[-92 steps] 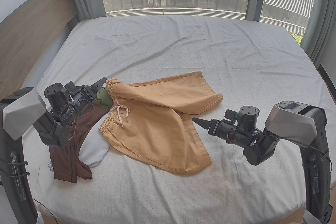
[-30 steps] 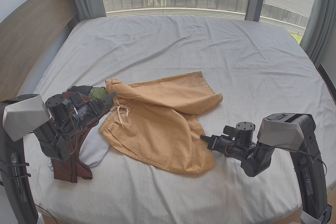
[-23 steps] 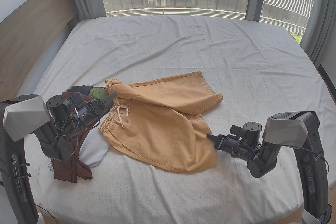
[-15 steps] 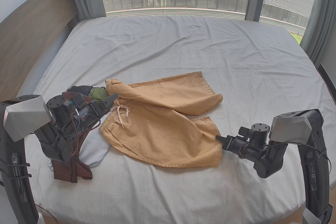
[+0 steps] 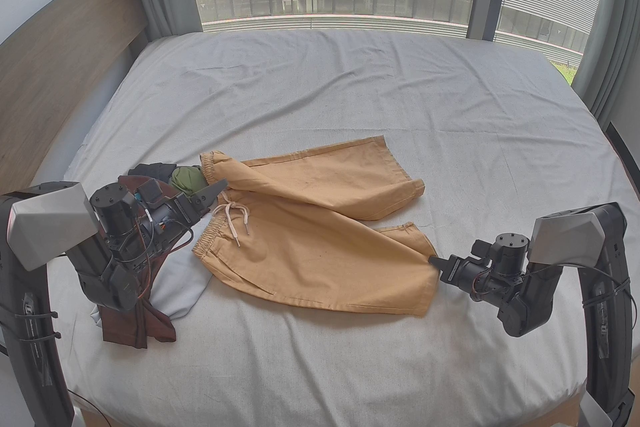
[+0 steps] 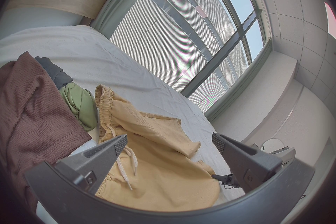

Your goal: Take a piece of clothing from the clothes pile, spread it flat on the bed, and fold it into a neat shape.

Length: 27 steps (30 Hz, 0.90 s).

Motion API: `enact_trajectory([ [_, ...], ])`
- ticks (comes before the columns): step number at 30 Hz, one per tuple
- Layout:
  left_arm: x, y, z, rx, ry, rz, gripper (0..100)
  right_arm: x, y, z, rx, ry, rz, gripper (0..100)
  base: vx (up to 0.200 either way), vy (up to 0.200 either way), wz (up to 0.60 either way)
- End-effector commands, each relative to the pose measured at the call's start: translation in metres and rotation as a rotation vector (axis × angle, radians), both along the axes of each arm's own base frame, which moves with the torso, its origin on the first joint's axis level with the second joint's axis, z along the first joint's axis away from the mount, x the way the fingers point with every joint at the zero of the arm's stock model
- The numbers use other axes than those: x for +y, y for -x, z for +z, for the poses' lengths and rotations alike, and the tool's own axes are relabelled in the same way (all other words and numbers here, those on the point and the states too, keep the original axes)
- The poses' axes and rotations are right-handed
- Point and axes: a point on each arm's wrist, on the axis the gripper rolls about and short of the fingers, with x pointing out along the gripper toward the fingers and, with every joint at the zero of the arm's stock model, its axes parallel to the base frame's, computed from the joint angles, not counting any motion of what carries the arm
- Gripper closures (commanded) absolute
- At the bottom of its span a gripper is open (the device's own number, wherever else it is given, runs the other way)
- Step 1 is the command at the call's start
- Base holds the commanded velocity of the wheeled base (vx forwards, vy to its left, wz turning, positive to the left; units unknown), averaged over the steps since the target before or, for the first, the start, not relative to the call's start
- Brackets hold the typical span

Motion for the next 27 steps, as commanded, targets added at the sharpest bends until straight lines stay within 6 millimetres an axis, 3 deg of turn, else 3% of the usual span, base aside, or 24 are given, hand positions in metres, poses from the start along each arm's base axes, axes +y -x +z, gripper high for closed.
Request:
enact_trajectory([
  [1, 0.0, 0.0, -0.001, 0.005, 0.0, 0.0, 0, -0.009, 0.003, 0.001, 0.002, 0.003, -0.021, 100, 0.0, 0.0, 0.0],
  [6, -0.003, 0.002, -0.002, 0.01, -0.002, -0.008, 0, -0.018, 0.007, 0.003, 0.009, 0.012, -0.041, 100, 0.0, 0.0, 0.0],
  [14, -0.004, 0.003, -0.003, 0.015, -0.002, -0.006, 0, -0.014, 0.008, 0.001, 0.011, 0.012, -0.029, 100, 0.0, 0.0, 0.0],
  [15, -0.004, 0.003, -0.003, 0.015, -0.002, -0.006, 0, -0.013, 0.008, 0.001, 0.012, 0.012, -0.028, 0, 0.0, 0.0, 0.0],
  [20, -0.004, 0.004, -0.001, 0.012, -0.002, -0.009, 0, -0.009, -0.002, 0.013, -0.063, -0.008, -0.016, 0, 0.0, 0.0, 0.0],
  [27, -0.005, 0.004, 0.0, 0.009, -0.001, -0.011, 0, -0.002, -0.032, 0.032, -0.114, -0.067, -0.021, 0, 0.0, 0.0, 0.0],
])
